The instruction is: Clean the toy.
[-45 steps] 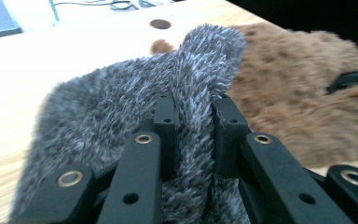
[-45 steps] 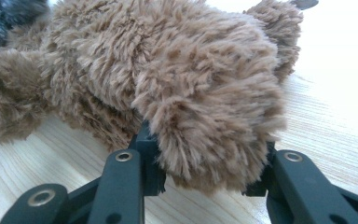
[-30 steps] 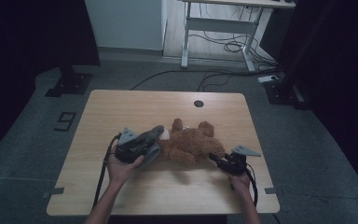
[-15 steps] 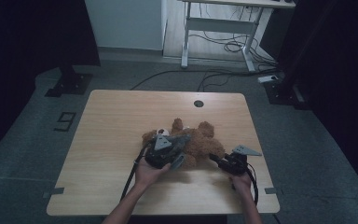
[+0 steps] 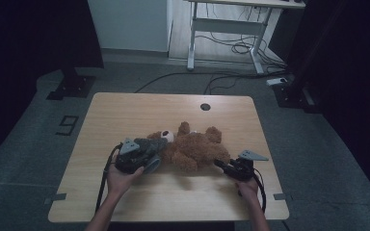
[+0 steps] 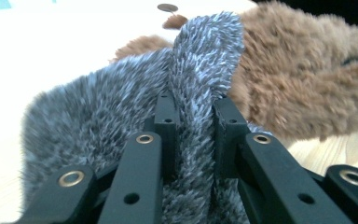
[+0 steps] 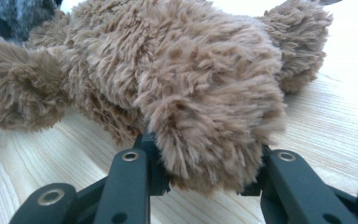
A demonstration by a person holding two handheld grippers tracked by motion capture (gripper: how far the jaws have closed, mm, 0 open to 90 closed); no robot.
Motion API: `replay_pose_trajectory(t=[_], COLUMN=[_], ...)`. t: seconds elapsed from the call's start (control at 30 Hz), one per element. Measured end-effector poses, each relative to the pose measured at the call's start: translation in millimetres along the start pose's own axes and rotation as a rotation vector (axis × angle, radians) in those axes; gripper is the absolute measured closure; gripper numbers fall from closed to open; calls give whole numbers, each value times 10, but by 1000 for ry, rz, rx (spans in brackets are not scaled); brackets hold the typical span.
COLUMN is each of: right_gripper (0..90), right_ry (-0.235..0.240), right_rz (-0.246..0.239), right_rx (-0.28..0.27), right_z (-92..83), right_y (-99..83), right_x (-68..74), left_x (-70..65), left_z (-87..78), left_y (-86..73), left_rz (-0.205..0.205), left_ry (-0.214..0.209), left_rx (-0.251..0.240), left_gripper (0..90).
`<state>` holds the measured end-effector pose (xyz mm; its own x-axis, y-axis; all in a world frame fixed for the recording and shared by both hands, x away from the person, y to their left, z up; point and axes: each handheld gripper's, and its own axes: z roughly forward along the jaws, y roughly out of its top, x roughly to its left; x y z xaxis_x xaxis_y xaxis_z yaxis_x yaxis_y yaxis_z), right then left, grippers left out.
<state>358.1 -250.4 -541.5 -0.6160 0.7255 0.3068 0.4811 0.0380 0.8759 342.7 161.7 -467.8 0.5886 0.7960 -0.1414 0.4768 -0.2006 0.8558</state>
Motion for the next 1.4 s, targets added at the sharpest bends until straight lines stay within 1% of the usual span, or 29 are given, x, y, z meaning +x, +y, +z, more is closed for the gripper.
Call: replay_pose_trajectory(t=[0.1,0.17,0.27,0.3,0.33,0.37,0.43,0.47,0.5,0.53,0.6,0.63,0.67,0.73,0.77,0.87,0.93,1.0,1.03,1.07,1.13,1.23,1.3,1.4], right_gripper=[644,644,644,644,644,644,644,644,644,644,644,644,644,645,645,645,645,645,645,644,643,643,643,642], right_ry=[1,3,3,3,2,2,2,2,3,3,2,1,0,2,4,6,6,9,12,15,16,18,21,25], right_rz=[3,8,8,8,7,7,6,6,6,8,3,1,-3,-8,-8,-7,-8,-3,0,2,2,1,2,7], right_rx=[0,-3,-4,-4,-3,-3,-3,-3,-3,-3,0,2,4,7,7,7,8,10,8,8,8,8,11,9], right_z=[1,6,10,9,8,6,5,5,6,7,1,-4,-9,-14,-13,-11,-13,-12,-9,-7,-7,-4,-3,0], right_y=[1,-2,-3,-3,-3,-2,-2,-2,-2,-2,0,1,2,3,3,4,3,0,-3,-5,-7,-9,-10,-14], right_x=[-7,-9,-9,-8,-7,-5,-5,-5,-6,-7,-7,-6,-8,-14,-17,-24,-30,-38,-41,-43,-46,-50,-58,-59], left_x=[-108,-256,-475,-526,-608,-671,-801,-874,-927,-1006,-1071,-1071,-1056,-1005,-988,-895,-789,-645,-581,-515,-399,-280,-200,-89], left_z=[18,87,246,295,382,451,582,649,701,786,887,913,924,899,880,767,672,568,524,478,385,246,173,91], left_y=[123,252,419,454,505,535,564,566,563,545,494,464,436,399,389,341,279,198,161,124,64,10,-22,-63], left_rz=[29,60,93,98,106,102,93,97,107,122,137,137,127,113,111,122,108,81,64,46,9,-29,-44,-65], left_ry=[-14,-40,-77,-86,-99,-117,-160,-172,-176,-180,-171,-169,-173,-180,-177,-143,-114,-83,-75,-76,-93,-97,-81,-54], left_rx=[-20,-24,-13,-9,2,10,21,33,46,69,96,104,105,105,103,105,98,91,89,83,70,44,31,23], left_gripper=[747,746,746,746,746,746,746,746,746,745,745,745,746,746,746,746,746,746,746,746,746,746,747,746])
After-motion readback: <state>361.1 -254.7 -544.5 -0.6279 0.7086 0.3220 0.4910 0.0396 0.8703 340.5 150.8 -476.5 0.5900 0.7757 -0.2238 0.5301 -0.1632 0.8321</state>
